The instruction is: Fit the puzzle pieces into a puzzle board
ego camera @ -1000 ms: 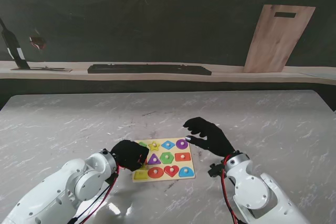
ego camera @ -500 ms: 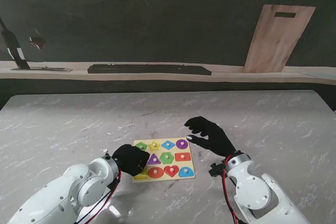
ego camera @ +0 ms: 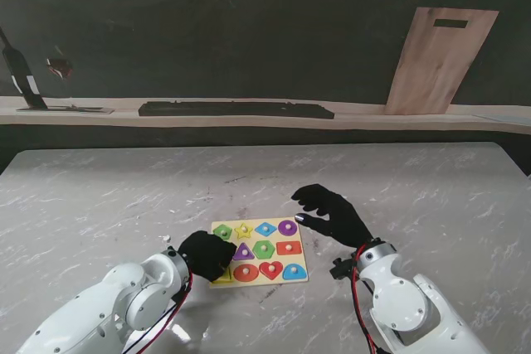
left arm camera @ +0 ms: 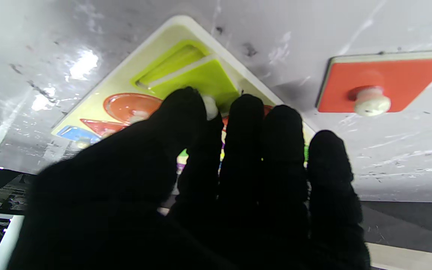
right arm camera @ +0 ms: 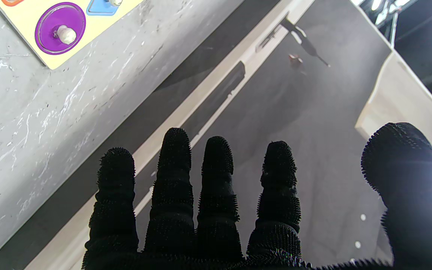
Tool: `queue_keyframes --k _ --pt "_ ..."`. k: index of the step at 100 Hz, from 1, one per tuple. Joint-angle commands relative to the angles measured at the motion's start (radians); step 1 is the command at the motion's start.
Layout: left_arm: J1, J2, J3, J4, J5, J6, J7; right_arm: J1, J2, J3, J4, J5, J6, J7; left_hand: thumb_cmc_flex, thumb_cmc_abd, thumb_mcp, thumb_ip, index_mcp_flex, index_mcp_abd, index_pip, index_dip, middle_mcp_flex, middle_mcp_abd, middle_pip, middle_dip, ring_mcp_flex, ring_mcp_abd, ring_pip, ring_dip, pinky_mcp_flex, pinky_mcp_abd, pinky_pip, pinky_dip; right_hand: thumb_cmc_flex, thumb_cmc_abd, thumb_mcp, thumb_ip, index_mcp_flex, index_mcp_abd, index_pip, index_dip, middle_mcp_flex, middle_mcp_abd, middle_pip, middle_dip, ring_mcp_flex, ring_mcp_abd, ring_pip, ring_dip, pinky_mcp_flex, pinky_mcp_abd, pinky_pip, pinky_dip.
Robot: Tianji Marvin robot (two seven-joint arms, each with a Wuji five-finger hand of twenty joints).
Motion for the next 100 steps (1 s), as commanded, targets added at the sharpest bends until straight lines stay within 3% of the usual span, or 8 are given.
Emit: queue_keyframes --k 1,100 --pt "0.001 -0.002 0.004 0.005 -0.006 0.009 -0.001 -0.007 -0.005 -0.002 -0.004 -0.003 -0.004 -0.002 -0.002 -0.015 0.072 0.043 0.011 0.015 0.030 0.003 0.005 0.050 0.032 -0.004 0.035 0.000 0.035 -0.009 -0.006 0.139 0.044 0.028 -0.017 0.017 -0.009 0.037 0.009 -0.039 -0.010 0.015 0.024 -0.022 -0.002 0.005 0.001 0.000 0.013 0.006 -0.009 0.002 0.001 0.019" --pt "0.037 -0.004 0.011 -0.040 0.009 0.077 -0.001 -0.010 -0.006 0.003 -0.006 -0.006 -0.006 -0.008 -0.005 -0.025 0.058 0.027 0.024 0.040 0.036 -0.004 0.014 0.060 0.064 -0.021 0.058 0.007 0.047 -0.019 0.012 0.153 0.051 0.033 -0.017 0.017 -0.010 0.037 0.009 -0.040 -0.010 0.015 0.024 -0.022 -0.002 0.005 0.001 0.001 0.013 0.006 -0.009 0.003 0.001 0.019"
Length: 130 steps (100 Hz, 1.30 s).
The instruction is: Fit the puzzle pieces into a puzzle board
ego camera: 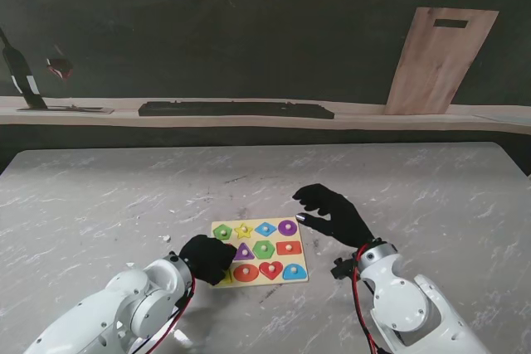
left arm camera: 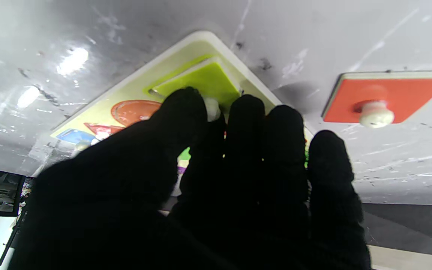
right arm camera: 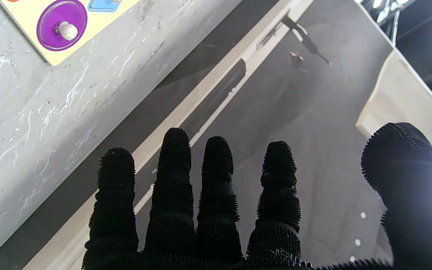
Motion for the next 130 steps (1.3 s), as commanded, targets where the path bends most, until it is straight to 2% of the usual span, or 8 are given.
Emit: queue_keyframes --k 1,64,84,100,106,110,124,130 --pt "0.007 -0.003 0.004 -0.002 -0.001 0.005 0.006 -0.007 -0.005 -0.002 -0.006 -0.004 -0.004 -0.002 -0.005 -0.025 0.057 0.027 0.025 0.011 0.020 0.004 0.015 0.059 0.020 -0.006 0.048 0.005 0.034 -0.013 0.007 0.153 0.048 0.023 -0.017 0.017 -0.010 0.037 0.009 -0.040 -0.010 0.015 0.024 -0.022 -0.002 0.005 0.001 0.001 0.013 0.006 -0.009 0.003 0.001 0.019" --pt "-0.010 -0.012 0.030 0.023 -0.026 0.033 0.042 -0.009 -0.006 0.001 -0.005 -0.007 -0.007 -0.006 0.002 -0.016 0.047 0.023 0.018 0.012 0.019 0.007 0.007 0.057 0.027 -0.012 0.043 0.003 0.033 -0.020 0.005 0.153 0.047 0.023 -0.017 0.017 -0.011 0.037 0.010 -0.039 -0.010 0.015 0.025 -0.023 -0.002 0.005 0.002 -0.001 0.013 0.006 -0.008 0.002 0.001 0.019" --pt "-0.007 -0.007 0.029 0.024 -0.010 0.039 0.028 -0.010 -0.006 0.003 -0.006 -0.008 -0.009 -0.009 0.003 0.001 0.014 0.022 -0.011 -0.015 0.019 0.014 -0.023 0.043 0.029 0.006 0.017 -0.003 0.032 -0.018 -0.017 0.135 0.040 0.022 -0.016 0.016 -0.010 0.037 0.010 -0.039 -0.010 0.015 0.024 -0.021 -0.002 0.005 0.002 0.000 0.013 0.007 -0.008 0.002 0.001 0.019" --pt "0.004 0.001 0.022 0.018 0.022 0.033 0.008 -0.011 -0.006 0.004 -0.007 -0.007 -0.010 -0.009 0.023 0.000 -0.121 -0.016 -0.145 -0.033 0.039 0.125 -0.135 0.016 0.077 0.100 -0.036 -0.005 0.023 -0.010 -0.060 0.119 0.029 0.025 -0.016 0.017 -0.010 0.037 0.010 -0.038 -0.010 0.015 0.024 -0.021 -0.002 0.005 0.003 0.001 0.014 0.007 -0.008 0.002 0.001 0.020" --pt "0.007 0.002 0.020 0.017 0.022 0.032 0.001 -0.011 -0.006 0.004 -0.007 -0.007 -0.010 -0.008 0.004 0.032 -0.130 0.009 -0.217 -0.021 -0.004 0.217 -0.195 0.010 0.096 0.152 -0.054 -0.005 0.020 -0.004 -0.078 0.116 0.027 0.030 -0.016 0.016 -0.010 0.037 0.011 -0.037 -0.009 0.015 0.025 -0.022 -0.002 0.005 0.004 0.002 0.014 0.007 -0.007 0.002 0.001 0.020" --pt "0.009 0.002 0.019 0.017 0.022 0.031 0.001 -0.011 -0.006 0.004 -0.007 -0.007 -0.010 -0.008 -0.001 0.041 -0.132 0.011 -0.238 -0.024 -0.012 0.256 -0.208 0.004 0.111 0.171 -0.058 -0.007 0.021 -0.002 -0.082 0.115 0.027 0.032 -0.016 0.016 -0.010 0.037 0.009 -0.039 -0.011 0.015 0.025 -0.022 -0.002 0.005 0.003 0.001 0.014 0.007 -0.007 0.002 0.001 0.020" --pt "0.022 0.005 0.010 0.008 0.035 0.031 -0.010 -0.011 -0.006 0.004 -0.007 -0.006 -0.010 -0.008 -0.029 0.057 -0.144 0.016 -0.259 -0.016 -0.031 0.317 -0.231 -0.001 0.123 0.173 -0.063 -0.008 0.017 -0.006 -0.084 0.114 0.027 0.034 -0.016 0.016 -0.010 0.037 0.009 -0.039 -0.010 0.015 0.025 -0.022 -0.002 0.005 0.003 0.001 0.014 0.007 -0.008 0.001 0.001 0.019" --pt "0.029 0.006 0.005 0.005 0.036 0.034 -0.012 -0.011 -0.006 0.004 -0.007 -0.005 -0.010 -0.008 -0.067 0.082 -0.157 0.036 -0.262 -0.008 -0.045 0.341 -0.253 -0.001 0.140 0.158 -0.065 -0.008 0.013 -0.008 -0.084 0.114 0.026 0.035 -0.016 0.017 -0.009 0.038 0.009 -0.039 -0.010 0.015 0.026 -0.022 -0.001 0.005 0.003 0.001 0.014 0.007 -0.007 0.002 0.001 0.019"
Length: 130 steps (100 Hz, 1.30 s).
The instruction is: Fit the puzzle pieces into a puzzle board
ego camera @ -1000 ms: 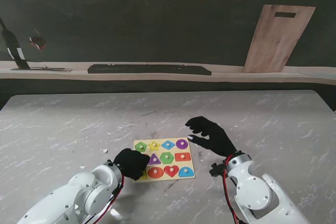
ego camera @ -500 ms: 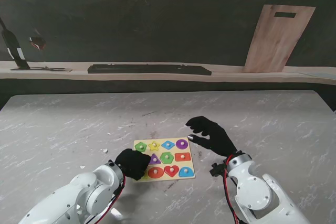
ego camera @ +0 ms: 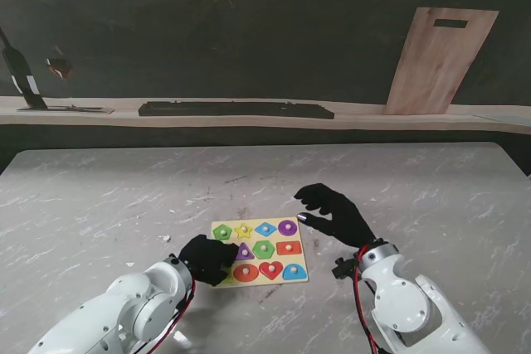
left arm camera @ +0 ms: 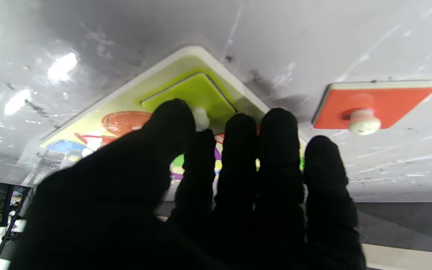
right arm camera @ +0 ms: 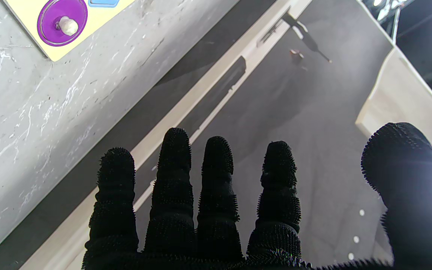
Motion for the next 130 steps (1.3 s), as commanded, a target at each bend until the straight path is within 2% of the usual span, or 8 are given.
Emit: queue_keyframes --k 1,20,44,54,61,94,118,130 --pt "0.020 0.008 0.000 0.006 0.001 0.004 -0.012 -0.007 -0.006 -0.003 -0.006 -0.001 -0.004 -0.001 -0.047 -0.031 -0.086 0.031 -0.047 0.021 -0.017 0.033 -0.031 -0.001 0.040 0.004 -0.010 -0.008 0.013 0.003 -0.014 0.114 0.021 0.031 -0.016 0.017 -0.010 0.037 0.010 -0.039 -0.010 0.015 0.026 -0.022 -0.001 0.005 0.003 0.000 0.014 0.007 -0.007 0.002 0.001 0.019" --pt "0.037 0.007 -0.015 -0.005 0.006 0.011 -0.011 -0.007 -0.006 -0.003 -0.006 -0.001 -0.004 -0.001 -0.133 0.030 -0.134 0.083 -0.044 0.036 -0.058 0.074 -0.071 0.005 0.065 -0.088 -0.016 -0.004 0.008 -0.002 -0.018 0.113 0.018 0.030 -0.017 0.017 -0.010 0.037 0.012 -0.037 -0.008 0.016 0.026 -0.022 -0.001 0.005 0.004 0.000 0.015 0.007 -0.007 0.002 0.001 0.020" --pt "0.042 0.004 -0.020 -0.003 0.013 0.015 0.015 -0.007 -0.005 -0.002 -0.005 -0.001 -0.005 -0.001 -0.201 0.037 -0.182 0.079 -0.071 0.049 -0.117 0.062 -0.101 0.014 0.056 -0.099 -0.024 -0.003 0.003 -0.003 -0.024 0.110 0.017 0.031 -0.016 0.017 -0.009 0.038 0.010 -0.038 -0.009 0.016 0.026 -0.023 -0.001 0.005 0.004 0.002 0.015 0.007 -0.007 0.002 0.002 0.019" --pt "0.046 0.003 -0.023 -0.003 0.018 0.022 0.023 -0.007 -0.005 -0.002 -0.005 0.000 -0.007 -0.001 -0.215 0.044 -0.205 0.079 -0.090 0.064 -0.198 0.007 -0.120 0.021 0.045 -0.103 -0.030 0.001 0.000 -0.004 -0.030 0.112 0.014 0.030 -0.016 0.017 -0.009 0.037 0.013 -0.037 -0.009 0.016 0.027 -0.022 -0.001 0.005 0.003 0.000 0.014 0.007 -0.007 0.003 0.002 0.019" --pt "0.051 0.003 -0.028 -0.006 0.021 0.028 0.026 -0.006 -0.005 -0.002 -0.004 0.000 -0.008 0.000 -0.219 0.052 -0.225 0.082 -0.132 0.093 -0.324 -0.098 -0.161 0.025 0.023 -0.107 -0.043 0.002 -0.006 -0.003 -0.040 0.112 0.007 0.029 -0.016 0.017 -0.009 0.037 0.013 -0.038 -0.009 0.016 0.027 -0.022 -0.001 0.005 0.005 0.000 0.015 0.007 -0.007 0.003 0.002 0.020" --pt "0.115 -0.006 -0.116 -0.047 0.019 0.005 0.083 -0.007 -0.005 -0.002 -0.003 -0.003 -0.010 -0.003 -0.286 0.074 -0.293 0.074 -0.127 0.087 -0.391 -0.181 -0.190 0.030 -0.021 -0.116 -0.070 0.015 -0.046 -0.009 -0.062 0.121 -0.023 0.017 -0.017 0.017 -0.009 0.038 0.013 -0.037 -0.009 0.016 0.026 -0.022 -0.001 0.005 0.005 0.000 0.015 0.007 -0.007 0.003 0.002 0.019" --pt "0.168 -0.008 -0.204 -0.089 0.066 -0.024 0.126 -0.005 -0.005 -0.003 -0.001 -0.007 -0.013 -0.004 -0.270 0.107 -0.335 0.074 -0.122 0.086 -0.461 -0.237 -0.232 0.047 -0.105 -0.164 -0.129 0.034 -0.113 -0.015 -0.110 0.134 -0.079 -0.007 -0.016 0.018 -0.009 0.038 0.013 -0.045 -0.009 0.016 0.027 -0.021 -0.001 0.005 0.004 0.000 0.014 0.007 -0.007 0.002 0.002 0.019" --pt "0.197 -0.007 -0.259 -0.114 0.084 -0.046 0.120 -0.001 -0.005 -0.006 0.002 -0.013 -0.012 -0.005 -0.221 0.161 -0.424 0.083 -0.114 0.079 -0.488 -0.256 -0.259 0.061 -0.157 -0.217 -0.173 0.048 -0.163 -0.009 -0.145 0.142 -0.112 -0.023 -0.016 0.017 -0.008 0.038 0.020 -0.045 -0.007 0.017 0.026 -0.021 -0.002 0.005 0.004 0.001 0.014 0.007 -0.008 0.002 0.002 0.019"
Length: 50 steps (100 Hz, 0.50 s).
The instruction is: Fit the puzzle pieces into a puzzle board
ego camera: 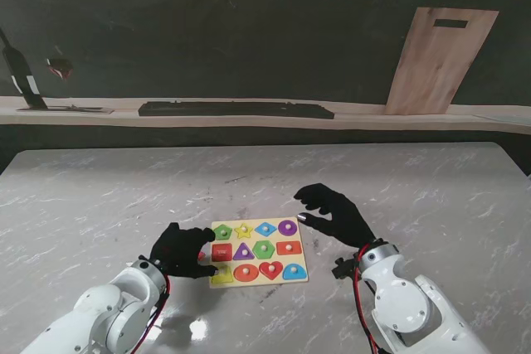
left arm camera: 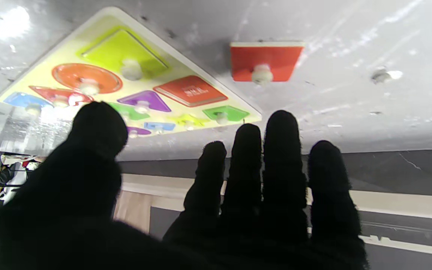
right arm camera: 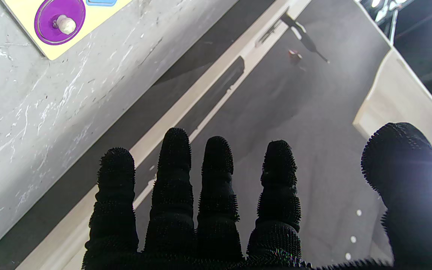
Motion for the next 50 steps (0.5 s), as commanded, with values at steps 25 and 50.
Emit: queue_keyframes --k 25,50 --pt "0.033 0.009 -0.123 -0.025 -0.014 -0.081 0.007 0.009 -0.003 -0.023 0.004 -0.036 0.007 -0.007 0.283 0.238 -0.546 0.066 0.051 -0.007 -0.076 -0.031 -0.042 0.061 -0.099 -0.111 -0.052 0.075 -0.055 0.006 -0.051 0.155 -0.025 -0.023 -0.020 0.021 -0.011 0.037 0.009 -0.045 -0.007 0.017 0.026 -0.021 -0.001 0.006 0.005 0.000 0.015 0.007 -0.006 0.001 0.002 0.019" --pt "-0.003 0.012 -0.196 0.038 -0.066 -0.178 -0.011 0.026 0.001 -0.046 0.010 -0.061 0.031 0.004 0.317 0.303 -0.597 0.069 0.111 -0.020 -0.105 -0.043 -0.033 0.068 -0.144 -0.145 -0.064 0.091 -0.078 0.002 -0.064 0.159 -0.034 -0.027 -0.023 0.026 -0.012 0.038 0.011 -0.043 -0.006 0.018 0.025 -0.021 0.000 0.006 0.005 0.000 0.017 0.008 -0.006 0.002 0.003 0.020"
